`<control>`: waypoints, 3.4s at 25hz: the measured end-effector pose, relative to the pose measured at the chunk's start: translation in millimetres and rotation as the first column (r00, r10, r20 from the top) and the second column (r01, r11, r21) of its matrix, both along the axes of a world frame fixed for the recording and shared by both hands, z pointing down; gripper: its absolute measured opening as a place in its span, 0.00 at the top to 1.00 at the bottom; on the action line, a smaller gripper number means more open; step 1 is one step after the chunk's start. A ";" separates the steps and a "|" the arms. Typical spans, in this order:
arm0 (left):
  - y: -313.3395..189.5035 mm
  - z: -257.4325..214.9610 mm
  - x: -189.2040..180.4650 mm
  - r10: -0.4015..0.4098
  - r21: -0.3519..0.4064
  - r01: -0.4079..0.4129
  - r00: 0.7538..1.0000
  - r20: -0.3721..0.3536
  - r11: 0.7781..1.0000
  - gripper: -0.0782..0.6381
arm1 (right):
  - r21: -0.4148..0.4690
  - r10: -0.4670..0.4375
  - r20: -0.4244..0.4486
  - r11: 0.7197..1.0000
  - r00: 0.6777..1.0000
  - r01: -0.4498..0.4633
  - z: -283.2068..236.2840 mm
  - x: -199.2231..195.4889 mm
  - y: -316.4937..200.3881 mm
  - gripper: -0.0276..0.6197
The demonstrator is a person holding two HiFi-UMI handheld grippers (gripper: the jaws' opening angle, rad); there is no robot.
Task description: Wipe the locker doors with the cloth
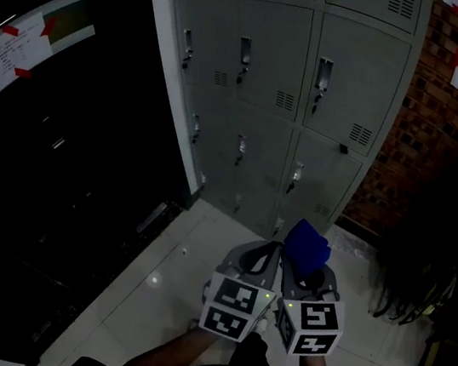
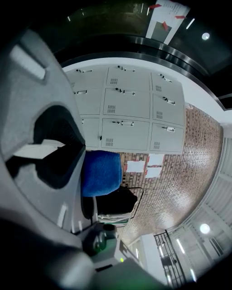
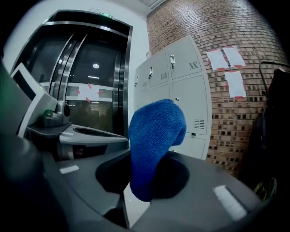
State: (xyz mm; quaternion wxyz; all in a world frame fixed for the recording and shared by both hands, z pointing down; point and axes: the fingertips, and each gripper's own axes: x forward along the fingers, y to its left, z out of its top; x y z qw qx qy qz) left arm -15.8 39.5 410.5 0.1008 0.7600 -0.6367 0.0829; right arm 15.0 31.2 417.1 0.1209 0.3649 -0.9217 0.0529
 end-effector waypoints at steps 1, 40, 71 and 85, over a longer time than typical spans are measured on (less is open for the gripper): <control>-15.6 -2.7 -3.9 -0.001 0.004 0.001 1.000 0.001 1.000 0.89 | 0.006 -0.004 0.004 1.000 1.000 0.004 -3.4 -4.8 -16.4 0.83; -398.9 -153.1 -138.3 0.266 0.170 -0.266 0.964 0.025 0.949 0.89 | 0.304 0.054 0.048 0.950 0.997 -0.067 -265.2 -171.8 -443.6 0.83; -436.3 -130.8 -54.4 0.405 0.166 -0.399 0.914 -0.008 0.902 0.89 | 0.272 0.396 0.104 0.871 0.912 -0.409 -272.0 34.7 -466.3 0.83; -437.7 -134.2 -87.5 0.304 0.190 -0.303 0.952 0.022 0.934 0.89 | 0.338 0.264 0.142 0.893 0.954 -0.297 -246.8 -35.3 -436.0 0.83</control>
